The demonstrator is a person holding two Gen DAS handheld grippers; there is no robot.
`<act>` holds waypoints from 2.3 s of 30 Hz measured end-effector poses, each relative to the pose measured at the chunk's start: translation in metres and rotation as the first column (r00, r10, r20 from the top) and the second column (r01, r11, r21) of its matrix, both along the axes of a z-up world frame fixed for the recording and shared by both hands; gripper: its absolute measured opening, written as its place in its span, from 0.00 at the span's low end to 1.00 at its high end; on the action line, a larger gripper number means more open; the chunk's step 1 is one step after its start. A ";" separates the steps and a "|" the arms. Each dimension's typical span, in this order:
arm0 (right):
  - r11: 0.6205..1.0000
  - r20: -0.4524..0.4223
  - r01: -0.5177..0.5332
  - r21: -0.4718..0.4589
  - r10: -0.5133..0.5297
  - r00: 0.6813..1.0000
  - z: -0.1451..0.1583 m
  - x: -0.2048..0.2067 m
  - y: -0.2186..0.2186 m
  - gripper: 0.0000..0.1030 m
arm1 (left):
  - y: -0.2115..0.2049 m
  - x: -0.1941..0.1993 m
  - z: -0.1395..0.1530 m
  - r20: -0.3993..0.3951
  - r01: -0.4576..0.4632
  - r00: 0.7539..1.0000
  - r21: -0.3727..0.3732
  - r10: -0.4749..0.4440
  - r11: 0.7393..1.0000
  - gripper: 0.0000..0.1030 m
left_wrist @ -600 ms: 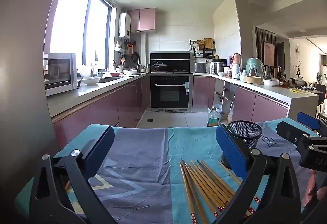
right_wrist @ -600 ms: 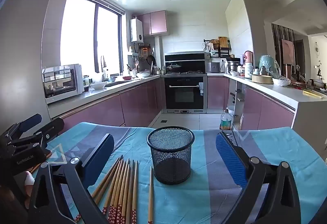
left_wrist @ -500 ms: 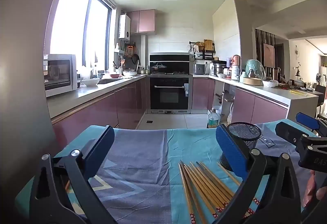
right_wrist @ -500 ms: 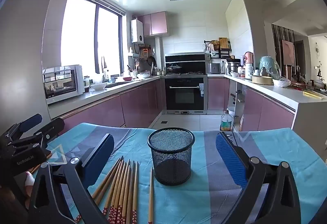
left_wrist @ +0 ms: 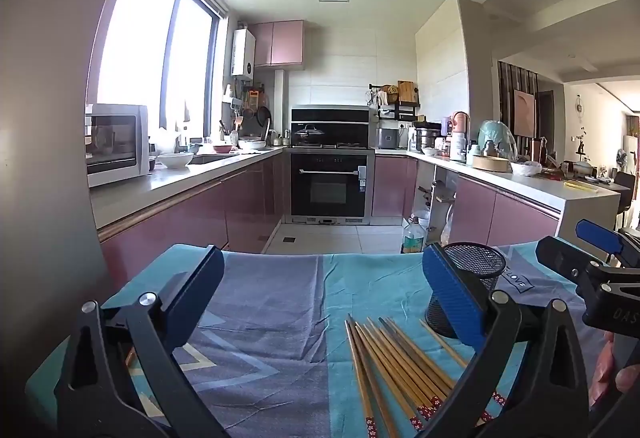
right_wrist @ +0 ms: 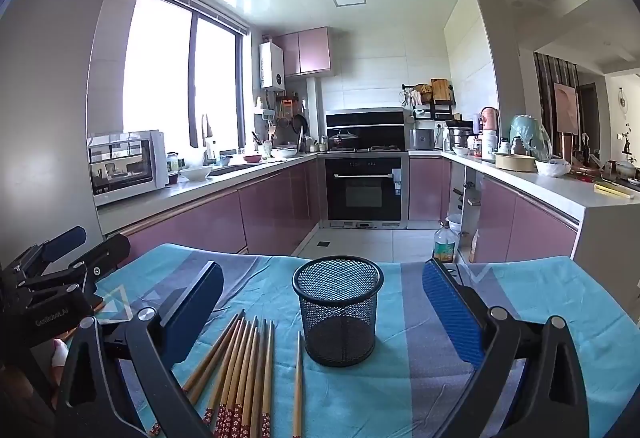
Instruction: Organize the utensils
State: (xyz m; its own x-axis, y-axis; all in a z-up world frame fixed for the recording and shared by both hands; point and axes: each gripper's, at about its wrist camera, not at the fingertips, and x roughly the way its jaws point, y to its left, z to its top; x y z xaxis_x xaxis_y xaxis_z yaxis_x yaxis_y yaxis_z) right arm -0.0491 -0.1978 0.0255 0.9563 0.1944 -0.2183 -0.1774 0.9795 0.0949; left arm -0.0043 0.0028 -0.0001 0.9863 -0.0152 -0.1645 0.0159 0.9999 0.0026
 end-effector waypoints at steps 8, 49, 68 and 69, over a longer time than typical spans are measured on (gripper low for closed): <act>1.000 0.011 0.000 0.002 0.000 1.000 0.003 -0.002 0.000 0.93 | 0.002 -0.002 -0.001 0.003 0.005 1.000 -0.005 -0.005 1.000 0.95; 1.000 0.025 -0.011 0.016 0.011 1.000 0.002 0.000 -0.002 0.94 | 0.004 0.001 0.000 0.015 0.007 1.000 -0.017 -0.007 1.000 0.95; 1.000 0.020 -0.013 0.019 0.013 1.000 0.002 0.000 -0.003 0.94 | 0.003 0.002 0.000 0.011 0.008 1.000 -0.019 -0.008 1.000 0.95; 1.000 0.019 -0.015 0.019 0.014 1.000 0.001 0.000 -0.003 0.94 | 0.003 0.002 0.000 0.011 0.008 1.000 -0.019 -0.008 1.000 0.95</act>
